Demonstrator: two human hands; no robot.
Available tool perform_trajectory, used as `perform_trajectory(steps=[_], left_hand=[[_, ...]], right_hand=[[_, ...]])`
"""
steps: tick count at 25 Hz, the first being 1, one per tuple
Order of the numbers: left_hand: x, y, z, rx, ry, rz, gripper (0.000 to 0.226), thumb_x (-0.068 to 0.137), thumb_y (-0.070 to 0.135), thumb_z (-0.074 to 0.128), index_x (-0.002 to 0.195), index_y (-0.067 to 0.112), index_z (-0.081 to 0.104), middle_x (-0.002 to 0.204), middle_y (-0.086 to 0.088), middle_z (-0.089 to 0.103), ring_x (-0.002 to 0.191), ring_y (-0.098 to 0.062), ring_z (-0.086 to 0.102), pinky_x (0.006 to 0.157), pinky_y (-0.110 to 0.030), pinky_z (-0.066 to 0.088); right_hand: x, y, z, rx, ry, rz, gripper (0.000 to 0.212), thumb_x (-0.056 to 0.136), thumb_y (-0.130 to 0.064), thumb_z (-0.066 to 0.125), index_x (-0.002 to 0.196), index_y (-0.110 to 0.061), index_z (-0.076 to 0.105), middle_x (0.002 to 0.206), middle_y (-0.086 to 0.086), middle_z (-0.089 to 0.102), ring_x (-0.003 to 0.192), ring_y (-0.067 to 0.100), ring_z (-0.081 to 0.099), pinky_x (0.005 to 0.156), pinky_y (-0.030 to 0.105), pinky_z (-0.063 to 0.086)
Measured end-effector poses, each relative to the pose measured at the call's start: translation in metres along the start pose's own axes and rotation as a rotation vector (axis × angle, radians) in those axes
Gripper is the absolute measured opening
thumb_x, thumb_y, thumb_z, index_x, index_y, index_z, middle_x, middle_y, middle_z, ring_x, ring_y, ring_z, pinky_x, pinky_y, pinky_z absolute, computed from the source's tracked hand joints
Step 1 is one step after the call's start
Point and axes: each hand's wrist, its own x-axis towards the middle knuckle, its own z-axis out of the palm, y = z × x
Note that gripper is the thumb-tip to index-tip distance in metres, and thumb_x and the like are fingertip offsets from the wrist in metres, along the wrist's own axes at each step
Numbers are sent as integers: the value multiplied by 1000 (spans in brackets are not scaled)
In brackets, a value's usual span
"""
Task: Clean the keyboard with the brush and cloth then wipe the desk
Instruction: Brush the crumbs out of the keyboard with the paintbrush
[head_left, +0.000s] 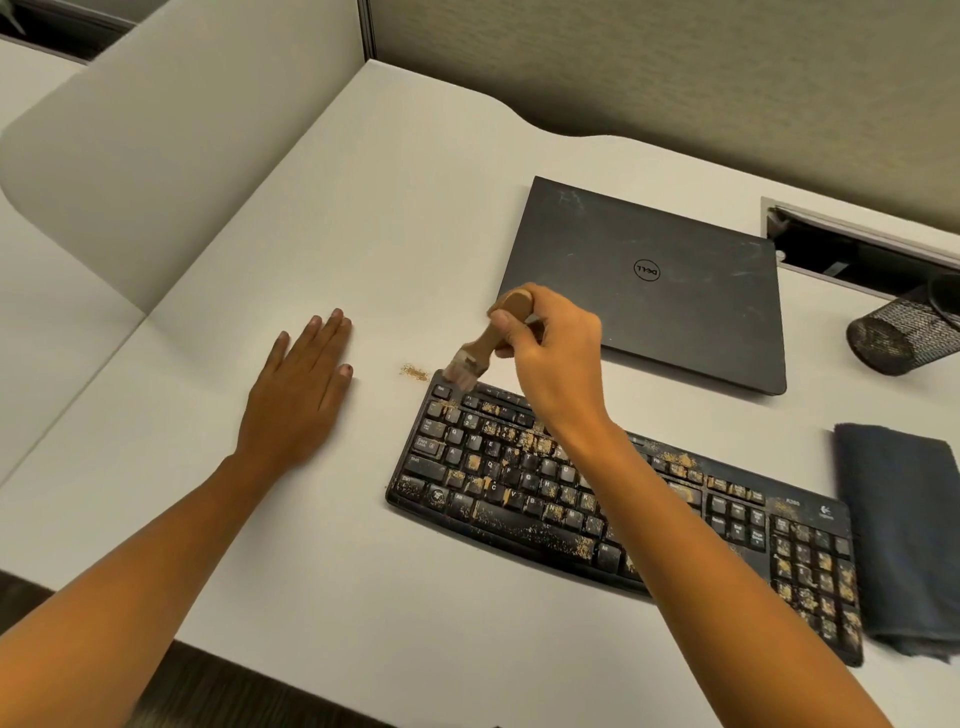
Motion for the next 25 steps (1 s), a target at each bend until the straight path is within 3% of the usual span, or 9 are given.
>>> perform_trajectory(steps=[2,6,9,13,17,22,25], left_hand=[[0,0,0,-1,0,1,58,102,39,16,155,17,24,161,5,20,149,-11,15,121,-30,1],[0,0,0,-5,0,0,58,101,39,16,155,17,24,161,5,19,149,-11,15,121,-31,2],[0,1,-1,-10,1,-1,59,101,39,16,155,17,24,161,6,19,149,-11,15,121,-29,1],[0,1,-1,-8,10,-1,58,101,39,16,154,16,25,160,5,20,148,-12,17,121,-30,2],[1,1,0,-6,6,-4,59,101,39,15,154,16,25,161,4,21,148,-13,17,121,-30,2],[0,1,-1,-10,5,0,59,101,39,15,155,16,25,161,4,21,149,-13,17,120,-29,1],[0,1,-1,-12,14,2,59,101,39,16,154,16,26,160,3,22,148,-14,18,120,-30,2]], right_hand=[[2,1,-5,-47,53,-52,5,90,-5,62,90,-7,68,86,1,67,78,18,66,67,40,58],[-5,0,-10,-4,-28,-21,7,90,-4,63,93,-3,69,88,6,68,79,19,68,66,32,60],[-8,4,-14,-68,48,-119,8,89,-2,62,93,-4,69,89,2,68,79,14,66,69,34,58],[-16,5,-16,-30,-4,-84,8,89,-4,63,94,-2,68,87,4,68,78,16,67,67,35,59],[-14,5,-16,-130,61,-182,9,90,-5,59,92,-5,68,88,1,67,78,14,64,69,36,56],[-9,-4,-24,-64,-102,-70,6,88,-4,62,91,-6,67,86,2,67,79,20,66,70,43,56],[-5,-8,-50,-258,-187,0,7,89,-2,62,87,-6,67,83,1,66,74,17,64,67,33,57]])
